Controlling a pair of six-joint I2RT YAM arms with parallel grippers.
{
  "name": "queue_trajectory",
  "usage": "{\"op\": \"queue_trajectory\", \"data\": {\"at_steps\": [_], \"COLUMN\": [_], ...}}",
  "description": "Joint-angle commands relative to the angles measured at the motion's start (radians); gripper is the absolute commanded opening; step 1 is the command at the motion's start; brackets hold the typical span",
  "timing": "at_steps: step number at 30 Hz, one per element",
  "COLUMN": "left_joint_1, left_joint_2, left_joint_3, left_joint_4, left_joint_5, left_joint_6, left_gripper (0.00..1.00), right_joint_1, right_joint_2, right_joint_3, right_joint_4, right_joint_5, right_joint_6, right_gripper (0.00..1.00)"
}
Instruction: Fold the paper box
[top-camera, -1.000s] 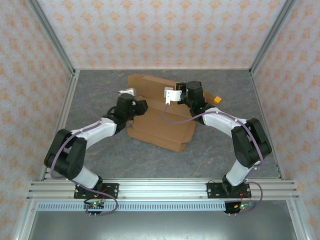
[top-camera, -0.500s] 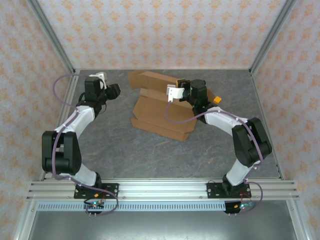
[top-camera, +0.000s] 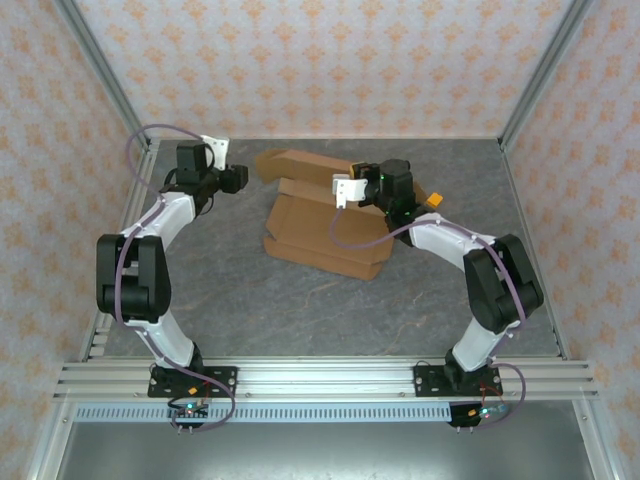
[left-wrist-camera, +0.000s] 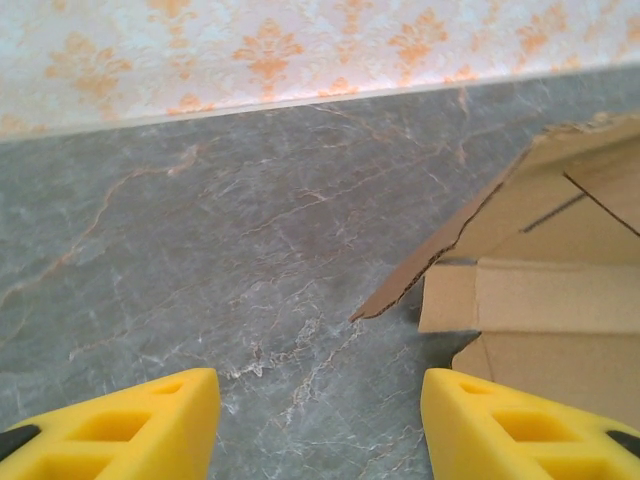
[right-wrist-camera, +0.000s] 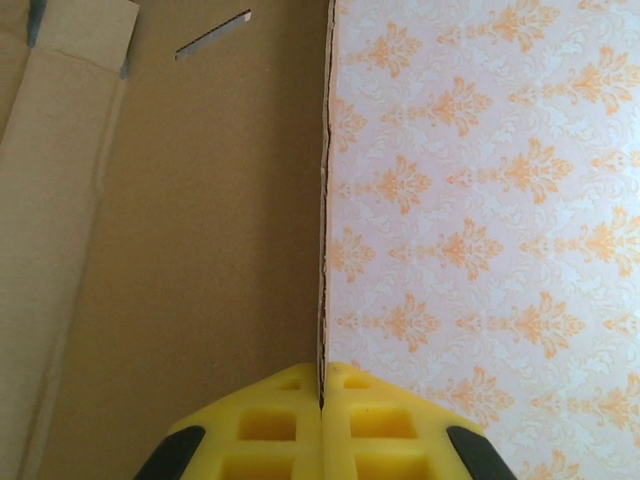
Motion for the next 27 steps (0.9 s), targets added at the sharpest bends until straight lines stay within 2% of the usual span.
{"op": "queue_trajectory", "data": {"at_steps": [1, 10, 14, 16, 22, 27], "left_joint_1": [-0.010, -0.011, -0.010, -0.010, -0.011, -0.016], "left_joint_2": [0.023, 0.174, 0.246, 0.270, 0.329, 0.286], "left_joint_3": [0.006, 0.191, 0.274, 0.295, 0.390, 0.379], "left_joint_4": [0.047, -0.042, -0.109, -0.115, -0.213, -0.283], "left_joint_5": [0.079, 0.139, 0.192, 0.212, 0.253, 0.283], "left_joint_6": [0.199, 0.312, 0.353, 0.354, 0.367, 0.376], "left_gripper": [0.58, 0.59, 0.55, 0.50, 0.24, 0.09], "right_joint_1": [-0.004, -0.010, -0.013, -0.016, -0.024, -0.033], "right_joint_2": [0.024, 0.043, 0.044, 0.047, 0.049, 0.049], "right_joint_3": [0.049, 0.117, 0.133, 0.141, 0.158, 0.176], "right_joint_4": [-0.057, -0.132, -0.158, -0.170, -0.211, -0.253], "right_joint_5": [-0.054, -0.076, -0.080, -0.082, -0.090, -0.101], "right_joint_6": [-0.004, 0.006, 0.009, 0.012, 0.019, 0.028], "right_gripper": [0.00, 0.00, 0.00, 0.00, 0.00, 0.00]}}
